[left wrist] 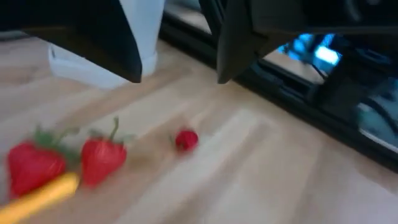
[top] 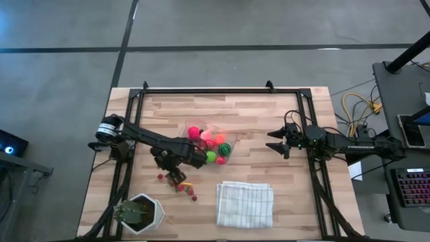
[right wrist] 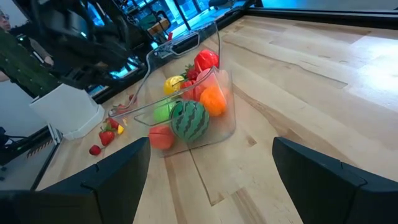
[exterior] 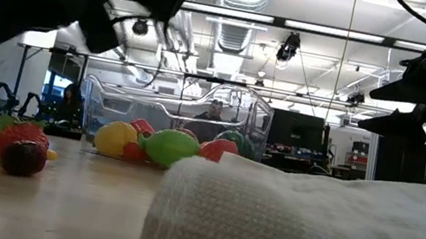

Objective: Pick and placing Produce into tupperware
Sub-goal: Put the red cherry into the transparent bin

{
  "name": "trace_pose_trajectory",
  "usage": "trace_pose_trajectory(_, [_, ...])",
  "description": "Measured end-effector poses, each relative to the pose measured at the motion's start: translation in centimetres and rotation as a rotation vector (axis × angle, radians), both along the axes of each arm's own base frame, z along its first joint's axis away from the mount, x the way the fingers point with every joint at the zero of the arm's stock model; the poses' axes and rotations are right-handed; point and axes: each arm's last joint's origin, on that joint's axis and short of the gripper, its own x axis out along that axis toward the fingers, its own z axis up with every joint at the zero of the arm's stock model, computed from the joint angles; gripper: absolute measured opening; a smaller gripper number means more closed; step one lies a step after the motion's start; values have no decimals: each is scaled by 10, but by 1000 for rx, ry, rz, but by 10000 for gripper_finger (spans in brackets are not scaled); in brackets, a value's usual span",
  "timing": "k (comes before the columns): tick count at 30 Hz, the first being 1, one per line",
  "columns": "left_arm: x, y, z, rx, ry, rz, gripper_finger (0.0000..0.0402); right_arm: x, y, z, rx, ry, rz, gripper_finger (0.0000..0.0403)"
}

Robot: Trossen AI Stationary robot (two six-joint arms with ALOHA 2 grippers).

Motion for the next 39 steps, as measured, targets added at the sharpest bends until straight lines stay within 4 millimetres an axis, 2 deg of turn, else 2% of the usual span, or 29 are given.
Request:
trace_pose_trajectory(3, [-9, -1, -13, -105, 65, 16, 214, 0, 0, 0, 0, 0, 0, 329])
trace_pose_trajectory(9, [-16, -8, -29, -183, 22, -172, 216, 0, 0, 0, 0, 0, 0, 329])
trace_pose_trajectory(19, [-7, -9, -33, 82, -202, -340, 216, 0, 0, 0, 0, 0, 0, 329])
trace_pose_trajectory(31, [-30, -11, -44, -8, -153, -328, 216, 0, 0, 0, 0, 0, 0, 329])
trace_pose_trajectory(39, [-44, -13, -56, -40, -194, -331, 216, 0, 0, 0, 0, 0, 0, 329])
